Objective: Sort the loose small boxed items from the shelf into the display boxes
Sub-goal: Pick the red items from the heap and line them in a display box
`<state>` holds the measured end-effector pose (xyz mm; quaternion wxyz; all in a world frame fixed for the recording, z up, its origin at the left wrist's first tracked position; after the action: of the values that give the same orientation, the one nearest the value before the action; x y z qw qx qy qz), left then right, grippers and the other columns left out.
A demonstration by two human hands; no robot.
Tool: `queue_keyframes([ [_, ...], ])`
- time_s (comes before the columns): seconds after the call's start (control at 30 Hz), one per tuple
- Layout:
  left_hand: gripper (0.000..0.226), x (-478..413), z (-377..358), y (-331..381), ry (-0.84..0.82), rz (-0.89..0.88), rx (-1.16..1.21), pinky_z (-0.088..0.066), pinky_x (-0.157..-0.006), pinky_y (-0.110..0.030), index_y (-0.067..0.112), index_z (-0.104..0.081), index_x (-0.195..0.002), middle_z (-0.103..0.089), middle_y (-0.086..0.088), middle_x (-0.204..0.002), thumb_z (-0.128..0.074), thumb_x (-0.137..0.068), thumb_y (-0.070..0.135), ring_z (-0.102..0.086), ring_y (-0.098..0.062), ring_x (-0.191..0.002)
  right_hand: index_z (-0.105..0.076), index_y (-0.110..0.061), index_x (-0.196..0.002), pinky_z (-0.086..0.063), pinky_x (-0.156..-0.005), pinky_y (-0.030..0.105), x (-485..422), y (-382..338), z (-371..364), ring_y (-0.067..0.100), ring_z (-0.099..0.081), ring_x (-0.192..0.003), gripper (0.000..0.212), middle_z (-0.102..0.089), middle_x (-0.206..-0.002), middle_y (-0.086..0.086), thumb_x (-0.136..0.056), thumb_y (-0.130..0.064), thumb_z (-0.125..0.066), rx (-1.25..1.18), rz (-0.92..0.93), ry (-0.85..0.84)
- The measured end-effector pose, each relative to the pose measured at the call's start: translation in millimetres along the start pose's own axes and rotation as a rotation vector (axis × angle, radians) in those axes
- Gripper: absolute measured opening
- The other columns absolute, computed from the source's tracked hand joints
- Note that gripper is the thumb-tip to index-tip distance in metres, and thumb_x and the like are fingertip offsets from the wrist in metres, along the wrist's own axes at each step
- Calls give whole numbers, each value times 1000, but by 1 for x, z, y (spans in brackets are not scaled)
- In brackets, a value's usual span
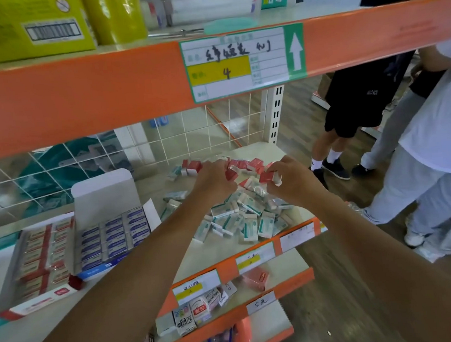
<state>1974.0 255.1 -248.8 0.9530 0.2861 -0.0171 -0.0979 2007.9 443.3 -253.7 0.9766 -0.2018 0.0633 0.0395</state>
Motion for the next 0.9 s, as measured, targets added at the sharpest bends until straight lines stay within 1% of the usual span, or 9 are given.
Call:
queue_keyframes([
  [0.17, 41, 16, 9, -6, -29, -61, 70, -44, -76, -27, 18, -64, -112, -58, -7, -105, -73, -72, 21, -57, -22, -95, -57, -28, -130, -42, -78, 27, 9, -29, -2, 25, -58, -94, 35, -52, -103, 4, -96, -35, -48, -18, 48, -15],
  [0.3, 36, 32, 23, -12, 7, -45, 112, -36, -67, -23, 12, -61, -107, -52, -1, -95, -72, -73, 19, -51, -17, -86, -57, -20, -127, -41, -83, 32, 12, -51, -6, 28, -55, -99, 33, -53, -110, 9, -99, -31, -43, -36, 77, -4],
  [0.4, 32, 43, 35, -19, 41, -8, 170, -33, -56, -19, 13, -56, -101, -47, 6, -82, -70, -73, 14, -50, -15, -80, -53, -20, -127, -40, -77, 28, 13, -68, -8, 24, -55, -91, 31, -58, -107, 9, -98, -30, -46, -101, 93, 15],
  [0.5, 35, 52, 46, -30, 53, 30, 232, -35, -55, -16, 13, -57, -107, -50, 8, -78, -66, -73, 9, -51, -12, -74, -51, -20, -119, -38, -70, 24, 14, -86, -9, 12, -54, -74, 25, -58, -90, -1, -96, -28, -51, -197, 82, -2],
  [0.57, 32, 57, 52, -36, 44, 40, 242, -37, -55, -16, 17, -57, -102, -55, 6, -78, -64, -73, 6, -53, -11, -71, -51, -20, -112, -42, -68, 22, 15, -94, -10, 10, -56, -73, 22, -59, -86, -5, -92, -25, -57, -263, 88, 11],
  [0.67, 26, 65, 62, -48, 50, 44, 284, -39, -56, -11, 18, -58, -91, -60, 5, -78, -63, -72, 1, -54, -12, -70, -51, -21, -98, -42, -64, 8, 17, -107, -14, 3, -58, -73, 23, -63, -83, -7, -83, -14, -67, -350, 91, 39],
  [0.73, 23, 70, 66, -56, 57, 55, 324, -39, -55, -9, 19, -59, -85, -58, 9, -74, -67, -73, 2, -56, -12, -70, -52, -20, -96, -48, -69, 15, 19, -115, -17, 3, -61, -74, 27, -64, -83, -7, -79, -8, -70, -391, 91, 52],
  [0.77, 21, 72, 69, -61, 72, 62, 343, -41, -58, -13, 18, -60, -84, -59, 9, -75, -70, -73, 3, -57, -12, -72, -53, -19, -98, -50, -72, 21, 19, -118, -19, 6, -63, -77, 29, -64, -85, -5, -79, -6, -71, -403, 89, 54],
  [0.9, 26, 82, 82, -76, 111, 76, 322, -45, -67, -23, 13, -60, -96, -60, 4, -86, -68, -73, 2, -55, -12, -79, -59, -19, -112, -54, -83, 36, 19, -133, -27, 17, -64, -90, 40, -63, -103, 2, -77, -3, -68, -405, 116, 45],
])
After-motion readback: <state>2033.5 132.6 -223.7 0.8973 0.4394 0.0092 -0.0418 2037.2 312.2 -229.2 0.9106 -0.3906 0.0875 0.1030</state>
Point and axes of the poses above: each hand's wrist, its own x-axis away from the middle knuckle, its own z-axis out of the back of the hand, y = z × x, the point moved 2 cm from there along -x, towards the middle knuckle
